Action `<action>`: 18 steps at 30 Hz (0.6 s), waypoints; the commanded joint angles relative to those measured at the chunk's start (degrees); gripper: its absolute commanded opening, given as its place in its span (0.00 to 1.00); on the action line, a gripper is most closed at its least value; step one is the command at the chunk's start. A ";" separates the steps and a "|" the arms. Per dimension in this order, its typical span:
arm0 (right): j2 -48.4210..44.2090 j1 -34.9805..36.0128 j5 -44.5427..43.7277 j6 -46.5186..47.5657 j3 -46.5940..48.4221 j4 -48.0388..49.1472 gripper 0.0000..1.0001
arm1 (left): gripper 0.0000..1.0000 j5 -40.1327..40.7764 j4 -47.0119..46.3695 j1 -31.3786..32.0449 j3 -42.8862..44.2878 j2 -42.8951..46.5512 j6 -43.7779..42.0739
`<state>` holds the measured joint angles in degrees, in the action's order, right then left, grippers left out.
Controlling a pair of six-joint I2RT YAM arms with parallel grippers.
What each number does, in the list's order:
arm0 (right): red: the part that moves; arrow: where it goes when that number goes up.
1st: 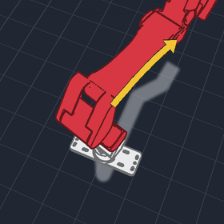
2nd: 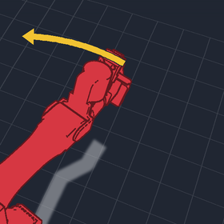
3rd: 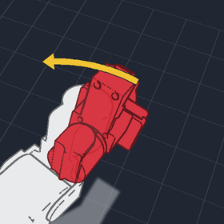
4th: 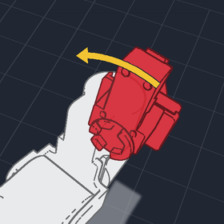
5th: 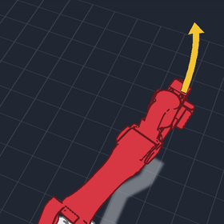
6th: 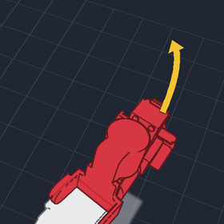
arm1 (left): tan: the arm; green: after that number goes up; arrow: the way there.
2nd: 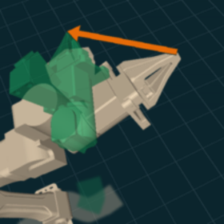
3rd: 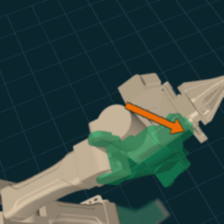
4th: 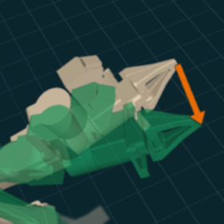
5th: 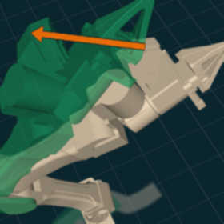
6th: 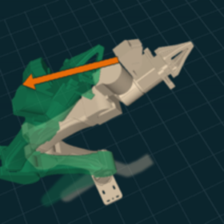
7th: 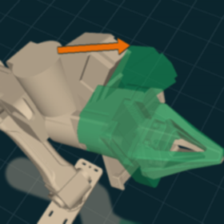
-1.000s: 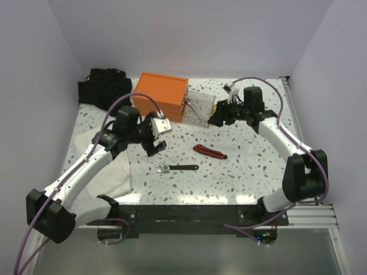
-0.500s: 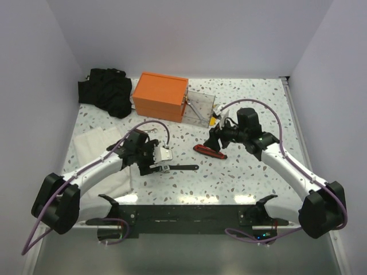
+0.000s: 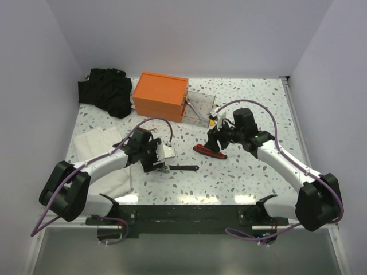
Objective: Sort the tools into containers
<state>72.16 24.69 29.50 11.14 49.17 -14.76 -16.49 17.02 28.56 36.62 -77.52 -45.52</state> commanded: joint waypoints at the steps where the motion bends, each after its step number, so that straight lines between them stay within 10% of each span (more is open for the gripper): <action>1: 0.61 -0.08 0.30 0.99 0.49 2.46 0.61 | 0.79 -1.97 -1.72 0.53 -0.32 -0.62 0.78; 9: 4.56 3.43 -0.14 6.61 0.14 1.94 0.61 | 0.70 -1.26 -5.06 2.12 -0.50 -5.10 5.52; 18: 11.07 14.42 -0.93 15.66 0.05 4.04 0.61 | 0.20 -4.24 3.96 2.03 6.16 -13.36 11.32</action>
<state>81.41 35.51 29.23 20.82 49.12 -13.26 -19.81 13.52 30.57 39.81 -85.41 -37.01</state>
